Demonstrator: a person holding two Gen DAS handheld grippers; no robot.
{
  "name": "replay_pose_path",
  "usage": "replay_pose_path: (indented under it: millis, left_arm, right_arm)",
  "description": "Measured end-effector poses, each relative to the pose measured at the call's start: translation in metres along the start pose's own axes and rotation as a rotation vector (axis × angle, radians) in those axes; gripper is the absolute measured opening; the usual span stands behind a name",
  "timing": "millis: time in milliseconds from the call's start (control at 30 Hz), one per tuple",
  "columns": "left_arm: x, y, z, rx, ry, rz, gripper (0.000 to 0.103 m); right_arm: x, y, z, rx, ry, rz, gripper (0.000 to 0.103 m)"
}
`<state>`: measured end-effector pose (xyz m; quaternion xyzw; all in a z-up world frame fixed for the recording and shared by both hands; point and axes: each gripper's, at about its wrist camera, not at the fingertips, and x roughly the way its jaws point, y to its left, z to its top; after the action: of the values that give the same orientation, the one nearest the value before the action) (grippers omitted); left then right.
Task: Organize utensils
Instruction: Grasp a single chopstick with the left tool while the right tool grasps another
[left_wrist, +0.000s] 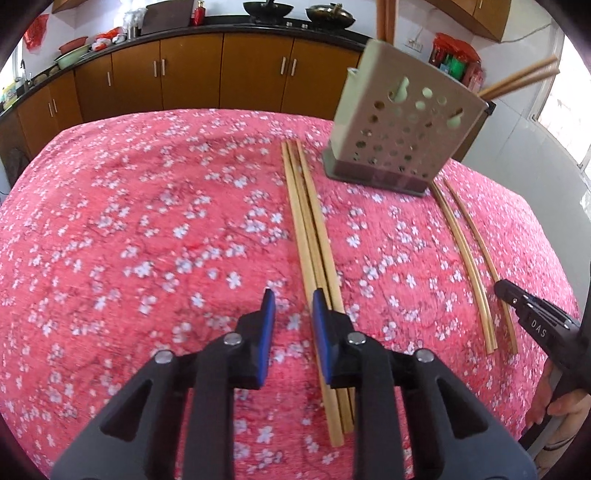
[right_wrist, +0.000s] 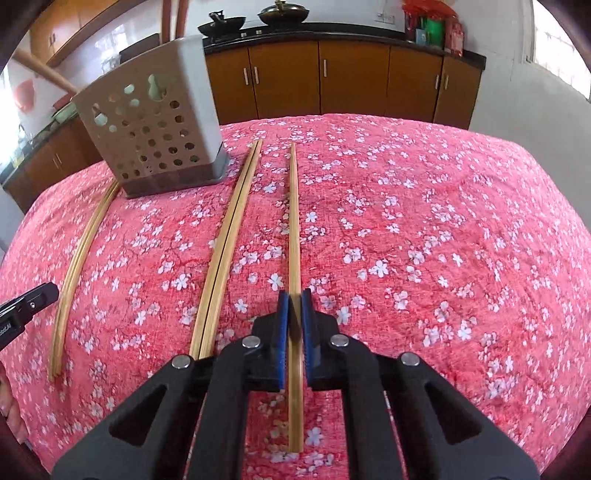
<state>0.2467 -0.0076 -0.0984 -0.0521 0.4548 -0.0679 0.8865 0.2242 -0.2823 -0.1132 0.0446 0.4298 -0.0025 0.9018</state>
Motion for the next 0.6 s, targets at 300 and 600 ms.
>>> replay_pose_path:
  millis: [300, 600]
  left_arm:
    - [0.002, -0.009, -0.004, 0.034, -0.028, 0.048, 0.02]
    - [0.011, -0.009, -0.004, 0.061, -0.027, 0.094, 0.009]
  right_arm:
    - [-0.001, 0.0, -0.001, -0.003, 0.001, 0.003, 0.008]
    - [-0.003, 0.007, -0.003, -0.037, -0.008, 0.005, 0.009]
